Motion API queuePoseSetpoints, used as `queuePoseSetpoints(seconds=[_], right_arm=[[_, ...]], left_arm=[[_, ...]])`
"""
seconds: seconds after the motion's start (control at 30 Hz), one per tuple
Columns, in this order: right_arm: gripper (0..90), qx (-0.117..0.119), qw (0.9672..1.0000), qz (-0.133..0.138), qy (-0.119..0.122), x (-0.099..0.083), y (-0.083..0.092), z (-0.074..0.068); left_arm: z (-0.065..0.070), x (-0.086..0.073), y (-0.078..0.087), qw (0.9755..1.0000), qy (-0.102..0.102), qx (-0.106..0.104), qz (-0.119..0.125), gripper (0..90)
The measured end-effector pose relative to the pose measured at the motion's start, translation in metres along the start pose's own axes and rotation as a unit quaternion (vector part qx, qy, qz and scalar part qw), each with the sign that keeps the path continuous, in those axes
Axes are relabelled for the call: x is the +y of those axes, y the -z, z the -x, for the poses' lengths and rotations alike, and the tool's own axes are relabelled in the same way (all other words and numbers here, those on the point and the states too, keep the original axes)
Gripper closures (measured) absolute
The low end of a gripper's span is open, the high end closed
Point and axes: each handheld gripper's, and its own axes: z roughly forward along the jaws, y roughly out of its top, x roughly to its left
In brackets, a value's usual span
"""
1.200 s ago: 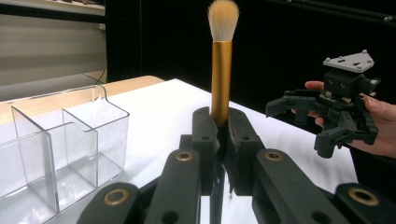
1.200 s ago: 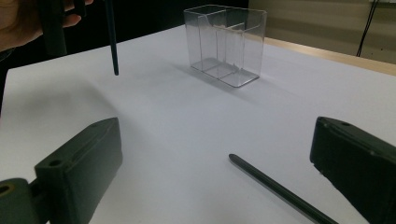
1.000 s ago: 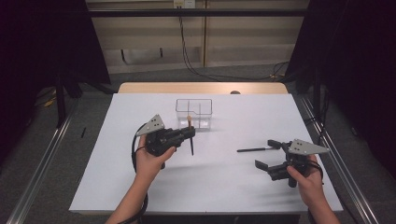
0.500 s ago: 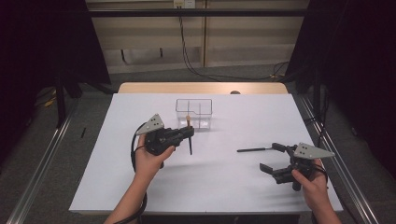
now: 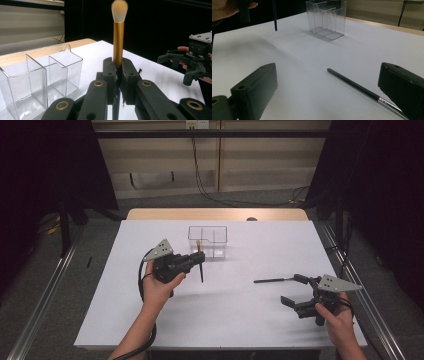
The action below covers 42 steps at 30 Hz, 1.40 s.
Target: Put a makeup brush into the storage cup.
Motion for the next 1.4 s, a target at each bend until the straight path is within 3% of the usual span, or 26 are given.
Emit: queuePoseSetpoints(seconds=[0.27,1.4], right_arm=[[1.9,0.000,0.9999,-0.011,0.010,-0.001,-0.002,-0.002],[1.9,0.001,0.9999,-0.007,0.013,-0.001,0.000,-0.003]], left_arm=[[-0.006,0.005,-0.001,0.9999,-0.004,0.010,-0.003,83.6],[-0.027,0.023,-0.012,0.9990,-0.013,0.043,0.003,83.6]])
